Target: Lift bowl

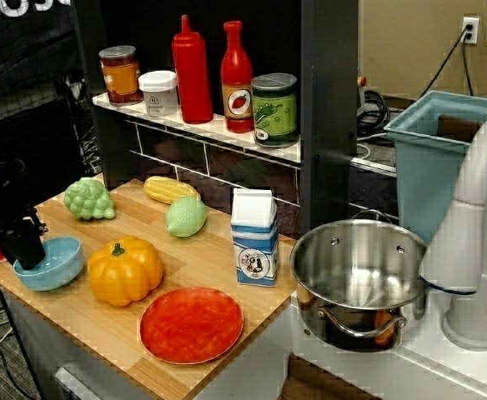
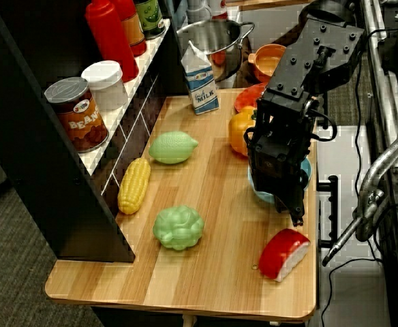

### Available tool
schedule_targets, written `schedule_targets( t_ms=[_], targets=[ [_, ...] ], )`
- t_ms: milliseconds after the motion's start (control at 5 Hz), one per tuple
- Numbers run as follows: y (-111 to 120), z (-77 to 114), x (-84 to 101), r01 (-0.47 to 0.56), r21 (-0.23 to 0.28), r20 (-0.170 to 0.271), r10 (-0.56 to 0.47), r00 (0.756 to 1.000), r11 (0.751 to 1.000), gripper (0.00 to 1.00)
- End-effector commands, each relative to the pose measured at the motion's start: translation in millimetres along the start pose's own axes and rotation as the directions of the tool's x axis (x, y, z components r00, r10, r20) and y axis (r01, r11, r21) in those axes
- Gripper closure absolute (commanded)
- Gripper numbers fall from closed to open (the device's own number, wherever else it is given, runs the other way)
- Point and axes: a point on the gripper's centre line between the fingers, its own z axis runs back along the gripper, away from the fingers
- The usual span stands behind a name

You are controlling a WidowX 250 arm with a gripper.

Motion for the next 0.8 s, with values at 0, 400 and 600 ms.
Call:
schedule_targets(
  t_ms=[0, 400, 600],
  targets=[
    [-1, 27.8, 9.4, 0.002, 0.018, 0.038, -0.003, 0.999, 1.000, 1.00],
    [-21, 67.1, 17.8, 0.033, -0.070, 0.046, -0.030, 0.998, 0.997, 1.00],
    [-25, 82.6, 24.7, 0.046, -0.091, 0.063, -0.040, 0.997, 0.995, 1.00]
  ],
)
